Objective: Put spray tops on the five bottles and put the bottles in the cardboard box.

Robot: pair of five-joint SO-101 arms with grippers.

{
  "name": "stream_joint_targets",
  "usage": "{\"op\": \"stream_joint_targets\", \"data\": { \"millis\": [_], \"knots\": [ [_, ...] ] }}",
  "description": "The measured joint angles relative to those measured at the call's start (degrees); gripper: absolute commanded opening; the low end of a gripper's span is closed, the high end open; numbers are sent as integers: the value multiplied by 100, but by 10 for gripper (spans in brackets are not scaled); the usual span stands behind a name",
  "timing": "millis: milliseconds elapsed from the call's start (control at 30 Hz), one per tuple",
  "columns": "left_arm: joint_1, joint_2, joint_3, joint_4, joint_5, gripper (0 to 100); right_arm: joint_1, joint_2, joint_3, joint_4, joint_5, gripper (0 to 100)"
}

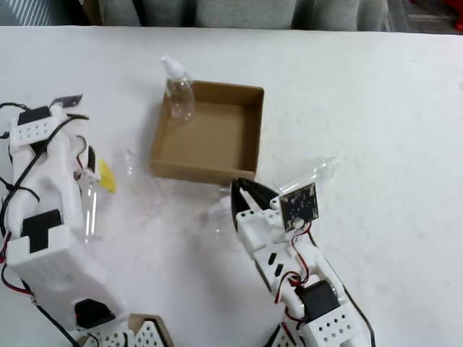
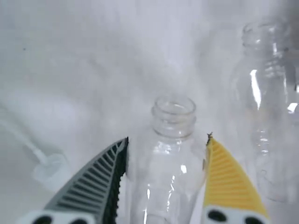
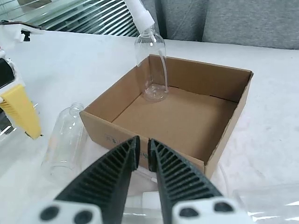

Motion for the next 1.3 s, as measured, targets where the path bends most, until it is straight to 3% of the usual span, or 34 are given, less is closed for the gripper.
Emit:
{"op": "stream_joint_targets", "data": {
  "millis": [167,367,900,1067,1300],
  "knots": [
    [0,0,0,-334,0,186,0,0,0,0,0,16],
    [0,0,0,-571,0,295,0,0,0,0,0,16],
    [0,0,18,-457,-53,276,0,0,0,0,0,16],
    [0,0,18,-457,-571,276,0,0,0,0,0,16],
    [35,0,35,-668,-677,276,0,0,0,0,0,16]
  ]
}}
